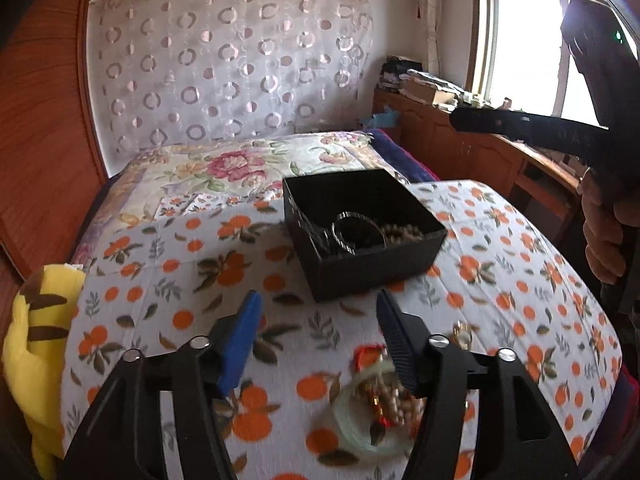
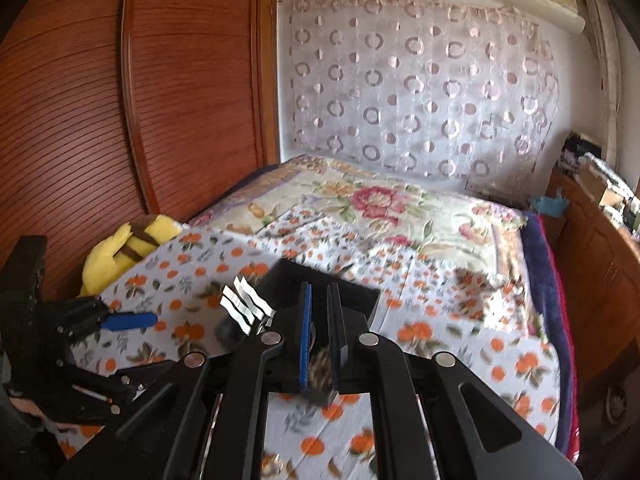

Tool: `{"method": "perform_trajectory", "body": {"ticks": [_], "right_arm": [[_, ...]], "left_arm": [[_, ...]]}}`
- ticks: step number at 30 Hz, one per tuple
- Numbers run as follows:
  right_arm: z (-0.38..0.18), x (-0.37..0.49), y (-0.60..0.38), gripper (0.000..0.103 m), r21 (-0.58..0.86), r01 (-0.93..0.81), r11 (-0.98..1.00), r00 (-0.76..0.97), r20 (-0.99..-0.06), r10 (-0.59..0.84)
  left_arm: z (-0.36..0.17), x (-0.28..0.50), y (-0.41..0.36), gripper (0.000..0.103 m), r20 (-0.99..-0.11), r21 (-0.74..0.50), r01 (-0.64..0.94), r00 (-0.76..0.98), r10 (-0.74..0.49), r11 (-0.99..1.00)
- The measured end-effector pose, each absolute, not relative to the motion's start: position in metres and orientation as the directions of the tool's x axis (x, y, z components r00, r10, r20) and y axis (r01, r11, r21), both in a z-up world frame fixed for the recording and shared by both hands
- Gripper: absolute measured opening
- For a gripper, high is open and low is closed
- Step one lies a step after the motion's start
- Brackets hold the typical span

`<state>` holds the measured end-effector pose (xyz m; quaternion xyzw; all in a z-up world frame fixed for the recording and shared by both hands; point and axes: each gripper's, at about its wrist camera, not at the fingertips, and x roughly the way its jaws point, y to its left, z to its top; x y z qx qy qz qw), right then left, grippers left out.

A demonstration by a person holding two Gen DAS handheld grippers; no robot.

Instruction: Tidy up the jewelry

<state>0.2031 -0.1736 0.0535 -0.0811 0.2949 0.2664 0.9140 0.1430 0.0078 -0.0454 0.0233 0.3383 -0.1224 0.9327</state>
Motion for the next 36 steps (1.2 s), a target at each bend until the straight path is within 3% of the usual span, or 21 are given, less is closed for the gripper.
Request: {"method": "perform_trajectory", "body": {"ticks": [5, 10, 22, 36], "right_arm": [[0.021, 0.175, -0.179, 0.009, 0.026, -0.557, 0.83, 0.646, -0.614, 0.453], [-0.018, 0.158, -0.18, 0.014, 0.026, -0.579, 0.815, 0.585, -0.683, 0.438], [-0.068, 0.134, -0.19, 0.014, 0.019, -0.59, 0.807, 0.519, -0.756, 0.398], [-0.072, 0.146, -0.203, 0.014, 0.087, -0.537, 0.839, 0.501, -0.767, 0.4]], "left_arm": [[-0.059, 0.132, 0.007, 0.078, -0.658, -0.044, 0.256, 0.72, -0.221, 0.966], [-0.074, 0.126, 0.002, 0.09, -0.688, -0.024, 0.277, 0.693, -0.217, 0.961], [-0.093, 0.122, -0.016, 0.092, -0.743, 0.0, 0.322, 0.633, -0.215, 0.947], [-0.1, 0.123, -0.036, 0.095, -0.77, 0.038, 0.345, 0.609, -0.192, 0.938]]}}
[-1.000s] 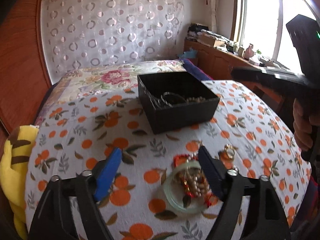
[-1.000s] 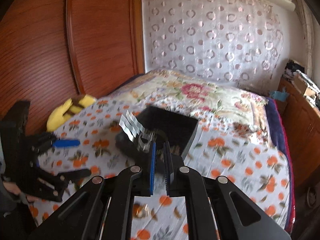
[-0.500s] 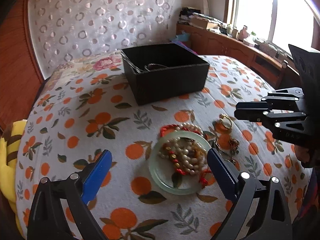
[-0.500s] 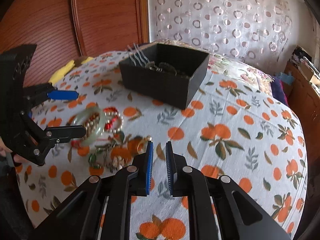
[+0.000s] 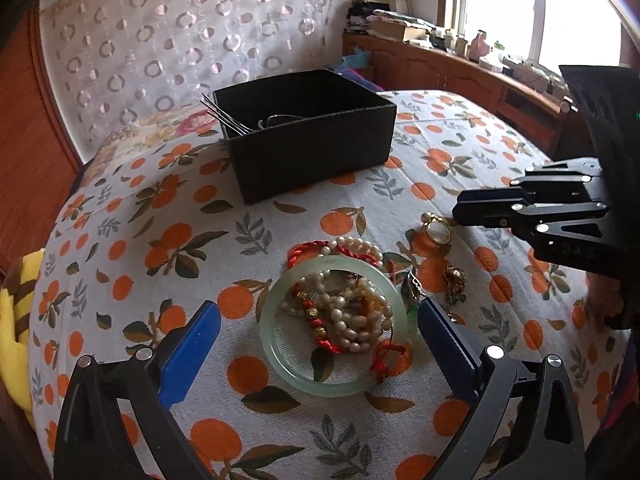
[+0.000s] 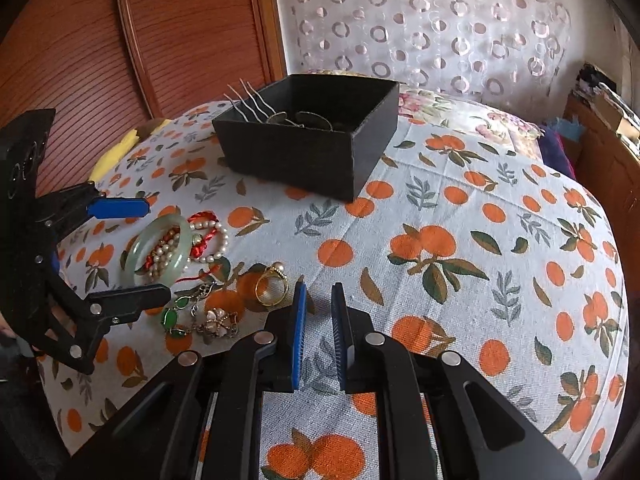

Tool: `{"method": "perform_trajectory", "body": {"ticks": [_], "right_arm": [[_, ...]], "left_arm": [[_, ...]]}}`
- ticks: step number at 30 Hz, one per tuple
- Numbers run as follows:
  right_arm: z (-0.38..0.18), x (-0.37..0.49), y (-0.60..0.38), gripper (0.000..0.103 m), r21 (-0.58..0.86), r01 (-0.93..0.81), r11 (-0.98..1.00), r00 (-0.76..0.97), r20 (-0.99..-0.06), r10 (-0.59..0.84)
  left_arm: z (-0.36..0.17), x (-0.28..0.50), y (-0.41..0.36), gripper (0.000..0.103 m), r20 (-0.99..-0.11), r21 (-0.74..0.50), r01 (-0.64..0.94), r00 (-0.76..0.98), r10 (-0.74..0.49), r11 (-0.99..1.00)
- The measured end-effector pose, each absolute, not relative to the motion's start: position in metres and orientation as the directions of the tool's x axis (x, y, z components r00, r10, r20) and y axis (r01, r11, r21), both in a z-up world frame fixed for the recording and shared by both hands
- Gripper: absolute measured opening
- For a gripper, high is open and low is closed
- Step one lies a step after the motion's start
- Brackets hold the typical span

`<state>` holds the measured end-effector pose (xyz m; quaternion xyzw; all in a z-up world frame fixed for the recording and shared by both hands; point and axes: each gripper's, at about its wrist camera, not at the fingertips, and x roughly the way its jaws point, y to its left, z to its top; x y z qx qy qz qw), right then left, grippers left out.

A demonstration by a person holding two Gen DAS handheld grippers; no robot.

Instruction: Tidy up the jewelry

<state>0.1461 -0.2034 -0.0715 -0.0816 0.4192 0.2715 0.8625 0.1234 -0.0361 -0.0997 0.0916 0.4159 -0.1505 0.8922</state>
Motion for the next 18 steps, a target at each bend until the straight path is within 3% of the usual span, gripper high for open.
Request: {"method": "perform_trajectory", "body": {"ticks": [6, 9, 13, 18], "right_arm": [[-0.072, 0.144, -0.199, 0.014, 0.051, -0.542, 0.839, 0.515, -0.769, 0.38], [-0.072, 0.144, -0.199, 0.014, 0.052, -0.542, 0.839, 0.515, -0.769, 0.38], [-0.071, 0.143, -0.2, 0.014, 0.052, -0.537, 0.842, 0.519, -0.766, 0.379], [-0.072, 0.143, -0.2, 0.014, 0.05, -0.538, 0.841, 0.519, -0.767, 0.378]], "left_arm": [[-0.1, 0.123, -0.034, 0.093, -0.77, 0.03, 0.341, 0.607, -0.195, 0.94], [-0.101, 0.12, -0.035, 0.069, -0.771, 0.023, 0.362, 0.6, -0.214, 0.932], [-0.098, 0.11, -0.042, 0.069, -0.759, 0.073, 0.381, 0.621, -0.196, 0.922], [-0.083, 0.094, -0.041, 0.069, -0.724, 0.051, 0.356, 0.657, -0.211, 0.933]]}}
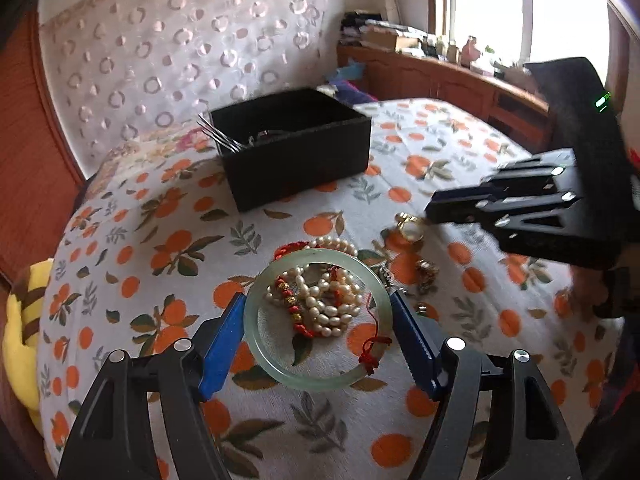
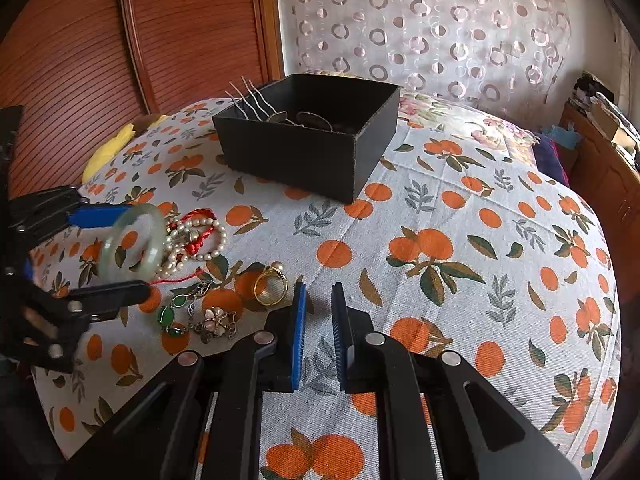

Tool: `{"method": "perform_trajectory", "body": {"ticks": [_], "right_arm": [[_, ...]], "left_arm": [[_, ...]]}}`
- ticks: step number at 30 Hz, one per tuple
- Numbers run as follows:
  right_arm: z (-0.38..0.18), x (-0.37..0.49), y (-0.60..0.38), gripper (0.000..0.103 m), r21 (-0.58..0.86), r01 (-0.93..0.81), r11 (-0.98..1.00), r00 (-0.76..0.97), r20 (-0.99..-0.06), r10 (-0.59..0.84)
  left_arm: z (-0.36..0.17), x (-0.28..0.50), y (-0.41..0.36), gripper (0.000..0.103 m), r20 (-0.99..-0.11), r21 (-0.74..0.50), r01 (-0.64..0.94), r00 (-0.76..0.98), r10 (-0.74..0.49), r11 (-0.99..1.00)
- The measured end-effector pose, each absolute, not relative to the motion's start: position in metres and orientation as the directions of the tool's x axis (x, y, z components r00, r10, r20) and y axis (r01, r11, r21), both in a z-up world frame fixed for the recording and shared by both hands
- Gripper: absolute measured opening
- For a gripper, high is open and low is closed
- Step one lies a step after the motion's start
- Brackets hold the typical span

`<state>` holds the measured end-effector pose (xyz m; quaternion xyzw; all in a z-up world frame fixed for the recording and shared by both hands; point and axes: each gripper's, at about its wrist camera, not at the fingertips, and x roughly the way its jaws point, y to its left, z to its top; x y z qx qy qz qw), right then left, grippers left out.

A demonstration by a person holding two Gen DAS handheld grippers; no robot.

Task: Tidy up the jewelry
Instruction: 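Lift the jade bangle with the left gripper while the right reaches the gold ring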

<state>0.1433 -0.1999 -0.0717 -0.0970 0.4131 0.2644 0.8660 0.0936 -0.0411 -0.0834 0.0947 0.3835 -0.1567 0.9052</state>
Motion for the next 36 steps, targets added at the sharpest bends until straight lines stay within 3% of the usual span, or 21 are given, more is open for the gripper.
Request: {"method": "perform_trajectory", "body": {"ticks": [20, 22, 24, 29, 36], "right_arm": [[-0.068, 0.137, -0.19, 0.014, 0.007, -0.554, 0.832, 0.54, -0.758, 0.366], [-0.067, 0.136, -0.183, 0.02, 0.01, -0.564, 0.826, 0.534, -0.759, 0.374], [-0.066, 0.135, -0.178, 0.038, 0.01, -0.574, 0.819, 0.531, -0.757, 0.381], [-0.068, 0.138, -0.166, 0.038, 0.003, -0.587, 0.81, 0.512, -0.773, 0.375], [-0.074, 0.142, -0.163, 0.038, -0.008, -0.587, 0.809, 0.499, -0.791, 0.355]], "left_arm": [[-0.057, 0.064, -0.013, 0.069, -0.645, -0.038, 0.295, 0.722, -0.249, 0.955], [-0.057, 0.063, -0.012, 0.069, -0.643, -0.04, 0.295, 0.723, -0.251, 0.955], [-0.055, 0.061, -0.009, 0.069, -0.632, -0.045, 0.292, 0.732, -0.254, 0.955], [-0.049, 0.059, -0.007, 0.069, -0.616, -0.044, 0.295, 0.744, -0.258, 0.954], [-0.063, 0.063, -0.006, 0.069, -0.659, -0.025, 0.285, 0.716, -0.231, 0.958]]}}
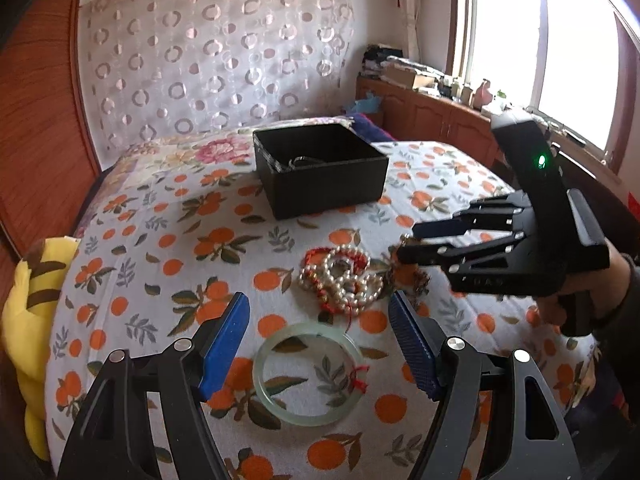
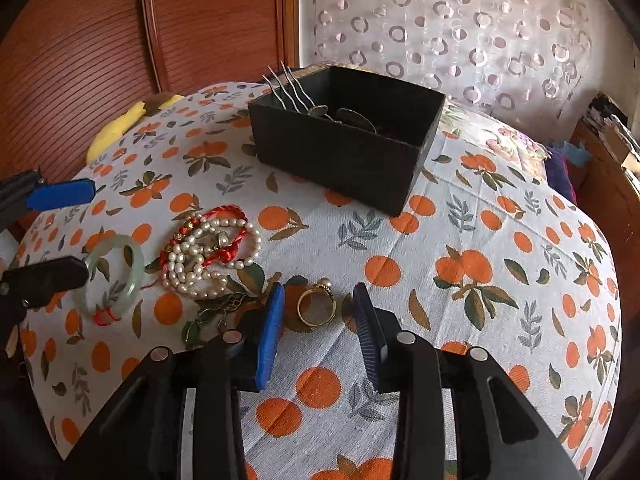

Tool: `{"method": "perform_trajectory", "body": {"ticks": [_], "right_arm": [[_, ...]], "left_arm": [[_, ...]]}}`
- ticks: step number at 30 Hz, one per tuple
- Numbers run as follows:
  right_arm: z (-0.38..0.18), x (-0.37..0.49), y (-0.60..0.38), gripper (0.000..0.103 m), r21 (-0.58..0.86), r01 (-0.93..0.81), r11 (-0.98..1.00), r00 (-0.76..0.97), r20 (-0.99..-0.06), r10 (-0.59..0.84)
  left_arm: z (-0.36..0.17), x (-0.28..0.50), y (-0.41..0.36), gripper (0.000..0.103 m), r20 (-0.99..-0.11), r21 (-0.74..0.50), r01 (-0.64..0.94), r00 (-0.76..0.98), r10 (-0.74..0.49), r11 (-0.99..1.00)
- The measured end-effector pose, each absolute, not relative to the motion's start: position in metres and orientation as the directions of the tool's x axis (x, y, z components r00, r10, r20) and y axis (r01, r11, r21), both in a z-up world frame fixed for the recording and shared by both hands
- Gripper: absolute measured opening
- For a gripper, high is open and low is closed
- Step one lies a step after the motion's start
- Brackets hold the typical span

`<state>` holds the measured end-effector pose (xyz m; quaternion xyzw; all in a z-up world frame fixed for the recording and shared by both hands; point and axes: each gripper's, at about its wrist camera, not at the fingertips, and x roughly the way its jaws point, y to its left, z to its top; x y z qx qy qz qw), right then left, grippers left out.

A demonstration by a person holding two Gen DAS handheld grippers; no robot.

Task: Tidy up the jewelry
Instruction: 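Lift the jade bangle with the left gripper while the right reaches the gold ring, then carry the jade bangle and gold ring over the black box and release both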

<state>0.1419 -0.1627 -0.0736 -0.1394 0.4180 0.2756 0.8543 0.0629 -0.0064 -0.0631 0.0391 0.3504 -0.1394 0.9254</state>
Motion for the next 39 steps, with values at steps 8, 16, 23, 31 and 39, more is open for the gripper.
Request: {"method": "perform_trajectory", "body": {"ticks": [8, 16, 23, 31, 39], "right_arm": [[-0.074, 0.139, -0.162, 0.022, -0.018, -0.604, 0.796, 0.5, -0.787, 0.361], [-0.074, 0.137, -0.164, 0.022, -0.016, -0.6, 0.8, 0.507, -0.781, 0.364], [-0.072, 0.136, -0.166, 0.022, -0.021, -0.594, 0.804, 0.518, -0.775, 0.362], [-0.043, 0.143, -0.176, 0.022, -0.016, -0.579, 0.815, 0.567, -0.727, 0.388], [-0.003, 0.176, -0.175, 0.022, 0.003, -0.565, 0.825, 0.622, -0.656, 0.427]], "left_arm": [[-0.082, 0.064, -0.003, 0.081, -0.725, 0.015, 0.278, 0.664, -0.181, 0.96], [-0.101, 0.069, -0.01, 0.081, -0.781, 0.04, 0.298, 0.605, -0.156, 0.954], [-0.101, 0.07, -0.007, 0.069, -0.777, 0.022, 0.304, 0.605, -0.175, 0.952], [-0.077, 0.075, -0.007, 0.069, -0.72, 0.018, 0.292, 0.667, -0.19, 0.956], [-0.046, 0.104, -0.008, 0.069, -0.664, 0.005, 0.286, 0.717, -0.211, 0.958]]}}
